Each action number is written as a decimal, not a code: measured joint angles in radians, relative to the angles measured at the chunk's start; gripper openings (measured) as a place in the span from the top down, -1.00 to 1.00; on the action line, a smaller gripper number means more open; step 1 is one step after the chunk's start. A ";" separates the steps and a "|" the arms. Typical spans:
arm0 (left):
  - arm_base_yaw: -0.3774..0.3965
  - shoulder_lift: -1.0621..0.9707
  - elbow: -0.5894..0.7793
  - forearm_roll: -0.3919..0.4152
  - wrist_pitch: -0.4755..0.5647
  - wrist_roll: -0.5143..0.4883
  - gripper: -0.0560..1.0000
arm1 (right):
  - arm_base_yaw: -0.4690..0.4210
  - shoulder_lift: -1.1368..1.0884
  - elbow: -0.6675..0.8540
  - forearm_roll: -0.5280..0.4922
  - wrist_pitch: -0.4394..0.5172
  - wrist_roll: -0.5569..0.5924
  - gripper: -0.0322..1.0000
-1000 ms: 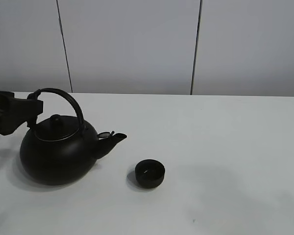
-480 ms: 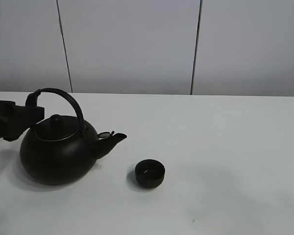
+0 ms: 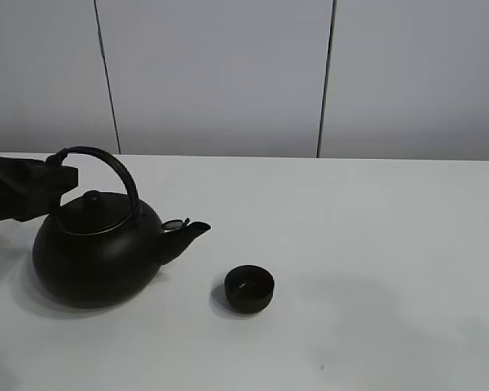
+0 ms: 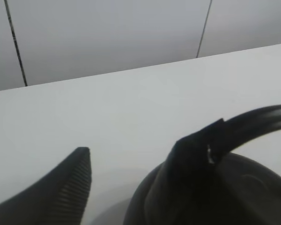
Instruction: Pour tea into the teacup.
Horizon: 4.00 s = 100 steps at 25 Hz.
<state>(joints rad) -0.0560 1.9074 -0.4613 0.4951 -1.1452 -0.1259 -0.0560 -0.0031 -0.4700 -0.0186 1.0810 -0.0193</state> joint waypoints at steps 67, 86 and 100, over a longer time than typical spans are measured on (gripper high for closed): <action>-0.287 -0.141 -0.083 -0.163 0.272 0.038 0.59 | 0.000 0.000 0.000 0.000 0.000 0.000 -0.15; -0.244 -0.141 -0.083 -0.093 0.272 0.068 0.59 | 0.000 0.000 0.000 0.000 0.000 0.000 -0.15; -0.244 -0.141 -0.083 -0.079 0.279 0.100 0.60 | 0.000 0.000 0.000 0.000 0.000 0.000 -0.15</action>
<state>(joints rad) -0.3001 1.7666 -0.5441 0.4163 -0.8660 -0.0259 -0.0560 -0.0031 -0.4700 -0.0186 1.0809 -0.0193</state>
